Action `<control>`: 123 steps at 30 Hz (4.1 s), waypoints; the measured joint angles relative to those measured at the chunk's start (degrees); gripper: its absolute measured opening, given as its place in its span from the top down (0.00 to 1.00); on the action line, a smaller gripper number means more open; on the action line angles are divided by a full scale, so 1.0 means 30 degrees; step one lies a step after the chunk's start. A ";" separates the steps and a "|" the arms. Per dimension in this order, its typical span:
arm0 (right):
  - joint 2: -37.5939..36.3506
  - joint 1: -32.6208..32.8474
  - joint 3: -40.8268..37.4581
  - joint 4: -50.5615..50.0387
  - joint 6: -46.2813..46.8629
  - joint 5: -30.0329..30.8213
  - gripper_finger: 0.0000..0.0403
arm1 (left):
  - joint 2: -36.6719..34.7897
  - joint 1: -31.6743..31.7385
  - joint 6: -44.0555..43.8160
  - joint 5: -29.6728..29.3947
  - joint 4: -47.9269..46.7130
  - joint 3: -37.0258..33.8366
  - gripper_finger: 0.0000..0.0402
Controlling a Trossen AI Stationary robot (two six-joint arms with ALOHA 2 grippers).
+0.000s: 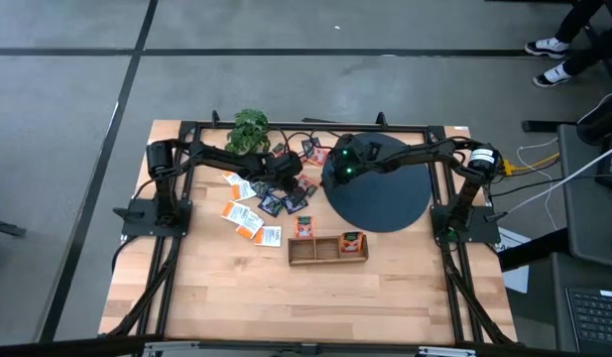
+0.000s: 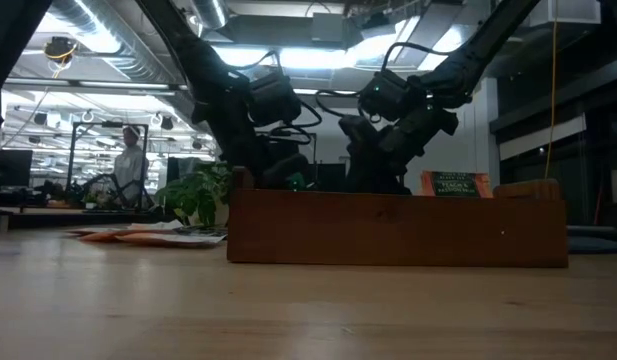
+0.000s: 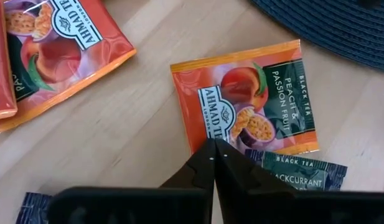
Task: Pick & Place Tea
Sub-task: Put the orange tea bag into the right section of the wooden organizer
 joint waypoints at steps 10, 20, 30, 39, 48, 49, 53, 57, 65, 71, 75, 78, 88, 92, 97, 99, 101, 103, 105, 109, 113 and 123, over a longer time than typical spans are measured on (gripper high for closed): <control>0.2034 -0.0077 0.0256 0.0502 0.0025 -0.0792 0.72 | 0.0034 -0.0118 -0.0017 0.0017 -0.0074 -0.0042 0.99; 0.2985 -0.0094 0.1593 0.0521 0.0020 -0.0878 0.49 | 0.0042 -0.0278 -0.0175 -0.0085 -0.0078 -0.0056 0.99; 0.3002 -0.0128 0.1705 0.0510 0.0055 -0.1052 0.53 | 0.0056 -0.0293 -0.0576 0.0066 0.0607 -0.0078 1.00; 0.3002 -0.0128 0.1705 0.0503 0.0029 -0.1110 0.68 | 0.0078 -0.0307 -0.1088 0.0148 0.1324 -0.0078 1.00; 0.3002 -0.0135 0.1705 0.0441 -0.0210 -0.1230 0.87 | 0.0078 -0.0307 -0.1534 0.0119 0.1350 -0.0078 0.99; 0.3004 -0.0135 0.1705 0.0437 -0.0402 -0.1271 0.90 | 0.0063 -0.0307 -0.1545 0.0115 0.1350 -0.0078 1.00; 0.3009 -0.0142 0.1705 0.0458 -0.0583 -0.1744 0.98 | -0.0342 -0.0293 -0.1552 0.0572 0.1198 -0.0134 0.99; 0.3009 -0.0142 0.1705 0.0375 -0.0656 -0.2193 0.97 | -0.1496 -0.0202 -0.1522 0.0743 0.0553 -0.0202 0.98; 0.3031 -0.0157 0.2018 -0.0229 -0.1960 -0.2968 0.98 | -0.5420 -0.0167 -0.0348 0.0556 -0.1566 -0.0117 0.99; 0.3031 -0.0157 0.4352 -0.3130 -0.4442 -0.3264 0.99 | -0.7962 0.0535 -0.2421 0.0751 -0.2639 -0.0102 0.96; 0.3031 -0.0157 0.6718 -0.6610 -0.6755 -0.3411 0.99 | -0.9329 0.1622 -0.3379 0.2014 -0.3835 -0.0100 0.91; 0.3031 -0.0196 0.8506 -0.8433 -0.8280 -0.4264 0.99 | -1.0213 0.2330 -0.3452 0.2681 -0.4744 -0.0100 0.84; 0.1850 -0.0832 1.1523 -0.9731 -0.9480 -0.6529 0.99 | -1.1985 0.3186 -0.1538 0.4198 -0.4706 -0.0085 0.65; 0.1319 -0.1347 1.1526 -0.9912 -0.9133 -0.6662 0.99 | -1.2133 0.3184 -0.1165 0.5438 -0.3336 -0.0085 0.64; 0.0731 -0.1548 1.1526 -0.9816 -0.9034 -0.6623 0.99 | -1.2133 0.3306 -0.1166 0.6775 -0.1713 -0.0067 0.64; 0.0432 -0.1546 1.1526 -0.9726 -0.8977 -0.6628 0.99 | -1.2133 0.3327 -0.1156 0.6597 -0.1803 -0.0064 0.64; 0.0163 -0.1542 1.1526 -0.9718 -0.8972 -0.6654 0.99 | -1.2131 0.3514 -0.1150 0.6588 -0.1924 -0.0064 0.64; -0.0041 -0.1548 1.1526 -0.9718 -0.8844 -0.6649 0.99 | -1.2133 0.3783 -0.1095 0.6632 -0.2030 -0.0064 0.64; -0.0189 -0.1548 1.1526 -0.9568 -0.8598 -0.6648 0.99 | -1.2125 0.4043 -0.0889 0.6615 -0.2047 -0.0064 0.64; -0.0514 -0.1548 1.1526 -0.9044 -0.8494 -0.6684 0.99 | -1.2125 0.4476 -0.0860 0.7221 -0.1818 -0.0064 0.64; -0.0620 -0.1504 1.1526 -0.7864 -0.7919 -0.6717 0.99 | -1.2084 0.4583 -0.0852 0.8174 -0.1579 -0.0064 0.64; -0.0627 -0.1395 1.1519 -0.6951 -0.7085 -0.7114 0.99 | -1.2071 0.4530 -0.0848 0.9165 0.0673 -0.0064 0.68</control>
